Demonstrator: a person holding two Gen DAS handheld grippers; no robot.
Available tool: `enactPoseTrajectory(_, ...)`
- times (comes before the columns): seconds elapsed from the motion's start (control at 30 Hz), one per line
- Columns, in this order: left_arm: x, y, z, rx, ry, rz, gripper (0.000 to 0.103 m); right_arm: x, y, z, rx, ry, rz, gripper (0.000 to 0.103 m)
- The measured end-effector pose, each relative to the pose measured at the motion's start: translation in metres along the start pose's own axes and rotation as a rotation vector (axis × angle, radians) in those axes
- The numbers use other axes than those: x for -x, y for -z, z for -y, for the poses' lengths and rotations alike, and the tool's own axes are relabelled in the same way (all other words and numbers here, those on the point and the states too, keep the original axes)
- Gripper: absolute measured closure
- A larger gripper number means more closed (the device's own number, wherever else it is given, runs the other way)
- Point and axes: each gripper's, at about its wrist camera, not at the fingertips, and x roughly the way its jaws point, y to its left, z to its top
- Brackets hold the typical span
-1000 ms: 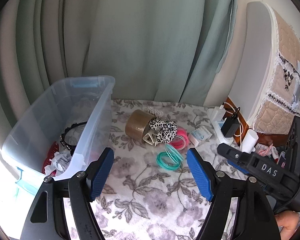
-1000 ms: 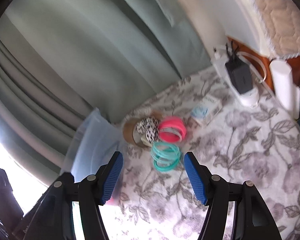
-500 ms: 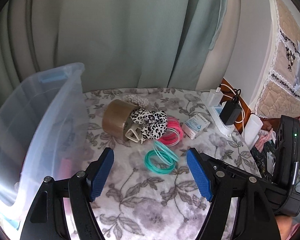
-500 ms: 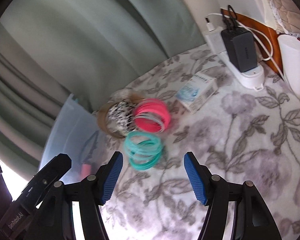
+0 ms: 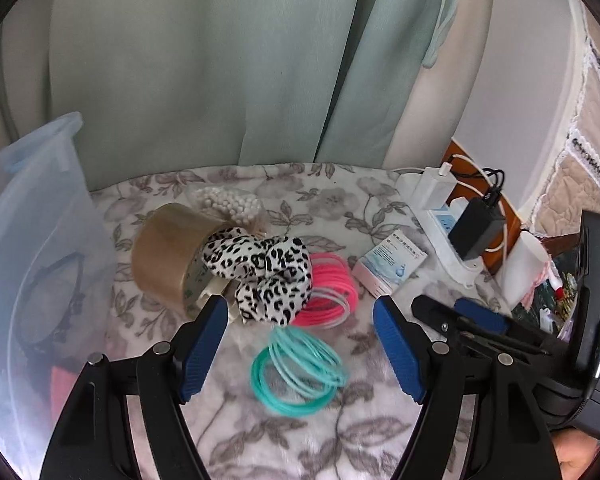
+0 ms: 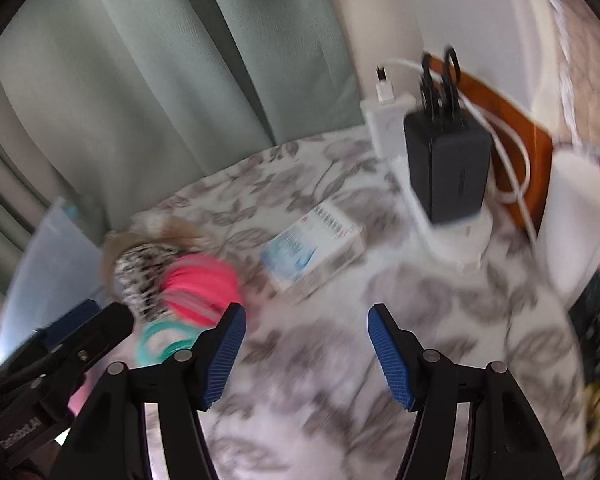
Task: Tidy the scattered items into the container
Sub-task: 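Grasp the leopard scrunchie with the left tool while the right tool grasps the medicine box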
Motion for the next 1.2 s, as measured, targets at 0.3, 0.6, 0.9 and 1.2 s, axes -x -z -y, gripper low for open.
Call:
enactPoseTrajectory(0.3,-0.026,0.004,-0.017,0.041,-0.015,-0.029,0.029,-0.023,-0.014,-0.012,0.139,0.031,0.035,0.018)
enactPoseTrajectory(0.6,-0.036,0.006,-0.031,0.076,-0.017,-0.033,0.045,-0.056,-0.024,-0.012,0.167,0.082,0.005,0.014)
enactPoseTrajectory(0.9,-0.039,0.009,-0.037,0.087,0.01,-0.035,0.065,-0.082,-0.019,-0.014,0.176,0.111,-0.02,0.014)
enactPoseTrajectory(1.2,-0.037,0.015,-0.043,0.117,0.033,-0.049,0.083,-0.073,-0.015,-0.008,0.114,0.104,-0.04,0.021)
